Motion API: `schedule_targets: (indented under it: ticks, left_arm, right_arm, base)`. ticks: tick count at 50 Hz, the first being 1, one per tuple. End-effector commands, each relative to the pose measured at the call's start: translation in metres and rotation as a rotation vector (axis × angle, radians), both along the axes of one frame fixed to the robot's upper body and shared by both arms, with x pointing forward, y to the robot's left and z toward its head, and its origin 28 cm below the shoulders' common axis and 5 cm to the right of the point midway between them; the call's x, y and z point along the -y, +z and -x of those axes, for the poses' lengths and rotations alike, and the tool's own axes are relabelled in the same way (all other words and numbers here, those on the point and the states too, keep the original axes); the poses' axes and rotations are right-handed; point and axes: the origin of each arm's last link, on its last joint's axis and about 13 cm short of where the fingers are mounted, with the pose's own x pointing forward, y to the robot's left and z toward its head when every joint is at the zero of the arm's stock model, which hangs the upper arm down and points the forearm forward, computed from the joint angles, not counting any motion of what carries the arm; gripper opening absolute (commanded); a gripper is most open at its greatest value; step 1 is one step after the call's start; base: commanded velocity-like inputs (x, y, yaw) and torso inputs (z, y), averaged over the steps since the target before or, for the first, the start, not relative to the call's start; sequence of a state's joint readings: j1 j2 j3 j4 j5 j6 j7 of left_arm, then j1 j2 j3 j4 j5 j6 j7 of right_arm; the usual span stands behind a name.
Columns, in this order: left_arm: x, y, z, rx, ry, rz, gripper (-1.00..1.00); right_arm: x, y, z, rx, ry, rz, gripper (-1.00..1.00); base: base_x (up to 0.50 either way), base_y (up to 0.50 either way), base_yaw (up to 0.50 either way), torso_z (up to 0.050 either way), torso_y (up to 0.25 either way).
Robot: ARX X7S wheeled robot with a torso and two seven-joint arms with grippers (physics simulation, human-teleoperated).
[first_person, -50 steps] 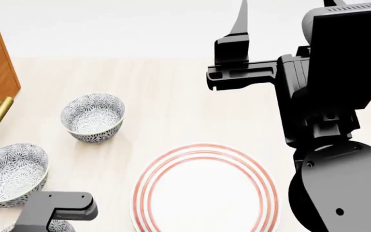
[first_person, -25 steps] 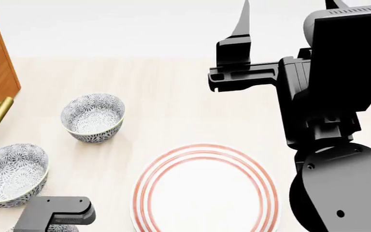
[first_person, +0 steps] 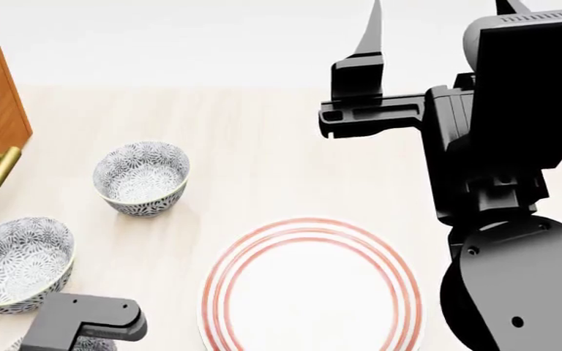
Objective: Put the bowl at the front on the plate.
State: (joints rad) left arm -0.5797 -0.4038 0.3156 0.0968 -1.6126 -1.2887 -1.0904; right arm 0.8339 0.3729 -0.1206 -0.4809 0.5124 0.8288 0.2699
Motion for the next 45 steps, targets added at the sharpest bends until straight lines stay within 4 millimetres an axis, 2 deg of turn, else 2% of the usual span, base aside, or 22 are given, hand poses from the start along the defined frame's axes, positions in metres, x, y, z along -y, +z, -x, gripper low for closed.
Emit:
schedule_targets:
  ticks: [1,24,29,45]
  left_arm:
    - [0.005,0.006,0.002,0.043,-0.029,0.067,-1.0]
    - [0.006,0.014,0.003,0.169,-0.056,0.047,-1.0]
    - [0.006,0.026,0.003,0.199,-0.063,0.052,-1.0]
    - [0.005,0.031,0.0,0.305,-0.063,0.008,-1.0]
  right_arm:
    - [0.0,0.0,0.0,0.001,-0.003,0.002,1.0]
    - [0.002,-0.004,-0.001,-0.004,-0.015,-0.002,1.0]
    - [0.002,-0.003,-0.001,-0.002,-0.016,0.0,1.0]
    - [0.003,-0.003,-0.001,-0.002,-0.021,0.0,1.0]
  base:
    - [0.0,0.0,0.0,0.0,0.0]
    - [0.0,0.0,0.0,0.0,0.0]
    - [0.0,0.0,0.0,0.0,0.0]
    - [0.0,0.0,0.0,0.0,0.0]
